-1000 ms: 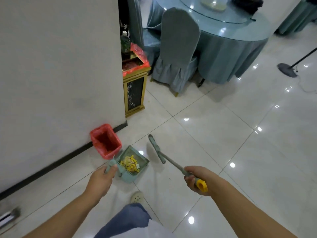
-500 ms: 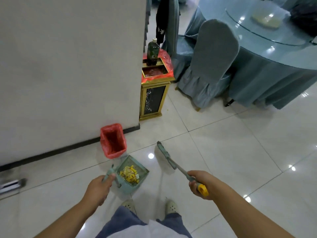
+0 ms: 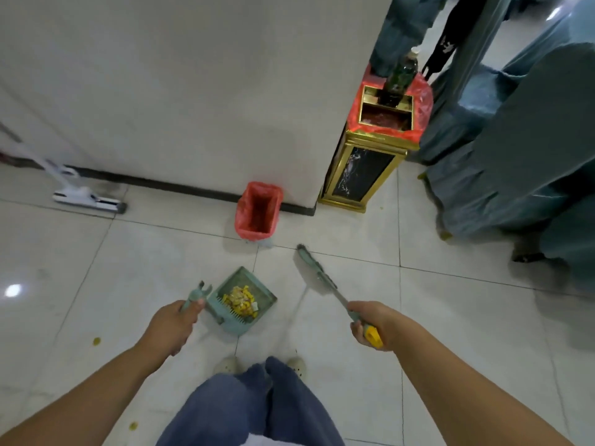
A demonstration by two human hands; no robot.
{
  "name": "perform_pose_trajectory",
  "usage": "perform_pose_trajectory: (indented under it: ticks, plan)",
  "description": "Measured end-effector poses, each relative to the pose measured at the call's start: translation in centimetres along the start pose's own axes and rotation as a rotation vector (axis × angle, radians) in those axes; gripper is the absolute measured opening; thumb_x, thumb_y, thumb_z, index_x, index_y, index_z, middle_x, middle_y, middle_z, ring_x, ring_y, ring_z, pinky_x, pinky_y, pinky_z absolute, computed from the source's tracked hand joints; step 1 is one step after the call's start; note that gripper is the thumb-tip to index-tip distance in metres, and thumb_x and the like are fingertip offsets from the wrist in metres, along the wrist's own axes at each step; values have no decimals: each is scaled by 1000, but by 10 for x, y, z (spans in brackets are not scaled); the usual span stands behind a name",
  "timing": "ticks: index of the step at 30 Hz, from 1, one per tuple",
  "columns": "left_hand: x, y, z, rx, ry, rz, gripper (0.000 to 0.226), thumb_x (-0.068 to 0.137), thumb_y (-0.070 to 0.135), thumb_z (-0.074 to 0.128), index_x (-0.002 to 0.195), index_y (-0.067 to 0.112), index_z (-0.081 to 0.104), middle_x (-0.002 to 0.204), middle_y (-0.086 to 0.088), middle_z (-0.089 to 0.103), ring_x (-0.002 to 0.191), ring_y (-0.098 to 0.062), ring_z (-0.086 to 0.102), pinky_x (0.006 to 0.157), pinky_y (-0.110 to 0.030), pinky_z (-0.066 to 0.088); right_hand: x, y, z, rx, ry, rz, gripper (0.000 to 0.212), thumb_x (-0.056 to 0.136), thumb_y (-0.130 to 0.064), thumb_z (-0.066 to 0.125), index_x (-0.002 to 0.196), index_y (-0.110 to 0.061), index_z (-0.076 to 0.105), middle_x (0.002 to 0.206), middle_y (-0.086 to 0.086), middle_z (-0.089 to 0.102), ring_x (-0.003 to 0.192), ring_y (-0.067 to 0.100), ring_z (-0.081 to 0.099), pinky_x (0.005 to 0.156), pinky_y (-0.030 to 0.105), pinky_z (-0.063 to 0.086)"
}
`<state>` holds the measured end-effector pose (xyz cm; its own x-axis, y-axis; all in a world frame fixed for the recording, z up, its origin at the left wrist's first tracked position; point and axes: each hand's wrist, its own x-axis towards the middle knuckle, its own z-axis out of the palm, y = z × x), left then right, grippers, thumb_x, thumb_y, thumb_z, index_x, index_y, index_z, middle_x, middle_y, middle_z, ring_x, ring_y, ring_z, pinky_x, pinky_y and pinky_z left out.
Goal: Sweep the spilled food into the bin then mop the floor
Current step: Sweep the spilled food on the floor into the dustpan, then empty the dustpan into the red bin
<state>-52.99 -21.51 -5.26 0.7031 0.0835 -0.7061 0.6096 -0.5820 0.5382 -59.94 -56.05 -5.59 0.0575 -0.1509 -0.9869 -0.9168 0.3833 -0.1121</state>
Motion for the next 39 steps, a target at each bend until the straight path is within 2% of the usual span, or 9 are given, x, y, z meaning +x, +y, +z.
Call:
perform_pose_trajectory:
  ticks: [6, 10, 13, 15, 17, 20, 31, 39]
  plan:
    - [-5, -32, -11, -131, 44, -78, 42, 94, 40, 49, 71, 5, 50, 51, -9, 41, 42, -16, 32, 41, -19, 27, 11, 38, 35, -261, -23, 11, 29, 91, -20, 62, 105, 3, 51, 62, 9, 48, 38, 11, 43, 38, 17, 43]
    - [-11, -42, -21, -151, -48, -86, 40, 95, 39, 49, 79, 3, 56, 59, -13, 56, 46, -22, 48, 41, -21, 33, 0, 59, 50, -277, -54, 15, 26, 91, -17, 61, 106, 3, 54, 61, 9, 49, 37, 10, 44, 39, 17, 43]
    - [-19, -49, -31, -197, -148, -89, 24, 94, 27, 54, 87, 5, 59, 69, -15, 63, 55, -23, 57, 43, -22, 35, -11, 67, 54, -240, -72, 28, 17, 92, -12, 59, 100, 3, 57, 57, 8, 50, 34, 9, 44, 36, 15, 42]
    - [-25, -52, -37, -193, -146, -44, 19, 94, 20, 55, 81, 5, 56, 63, -12, 57, 48, -21, 50, 42, -22, 36, -20, 74, 54, -210, -86, 42, 14, 93, -11, 57, 95, 3, 57, 52, 7, 49, 33, 8, 42, 35, 14, 41]
    - [-32, -53, -42, -187, -100, 6, 26, 94, 22, 54, 73, 6, 50, 56, -10, 47, 43, -18, 38, 39, -21, 32, -29, 85, 53, -121, -108, 55, 14, 94, -10, 56, 90, 3, 55, 50, 7, 49, 31, 9, 42, 33, 14, 40]
    - [-44, -52, -56, -256, -71, 44, 28, 94, 24, 55, 72, 7, 49, 57, -9, 41, 44, -17, 31, 42, -21, 28, -44, 103, 55, 9, -125, 39, 14, 95, -8, 54, 87, 3, 52, 49, 8, 47, 30, 10, 42, 30, 14, 39]
    - [-97, -41, -141, -291, 34, 257, 31, 93, 36, 51, 77, 10, 53, 57, -4, 43, 43, -13, 32, 40, -20, 29, -60, 138, 71, 78, -48, -99, 11, 95, -5, 52, 89, 4, 54, 51, 9, 47, 28, 11, 42, 30, 14, 40]
    - [-110, -14, -163, -138, 83, 466, 36, 95, 34, 49, 71, 8, 50, 48, -5, 41, 34, -14, 32, 36, -16, 25, -62, 156, 66, 172, -83, -99, 10, 94, -2, 50, 91, 7, 52, 48, 11, 47, 26, 14, 42, 27, 17, 40]
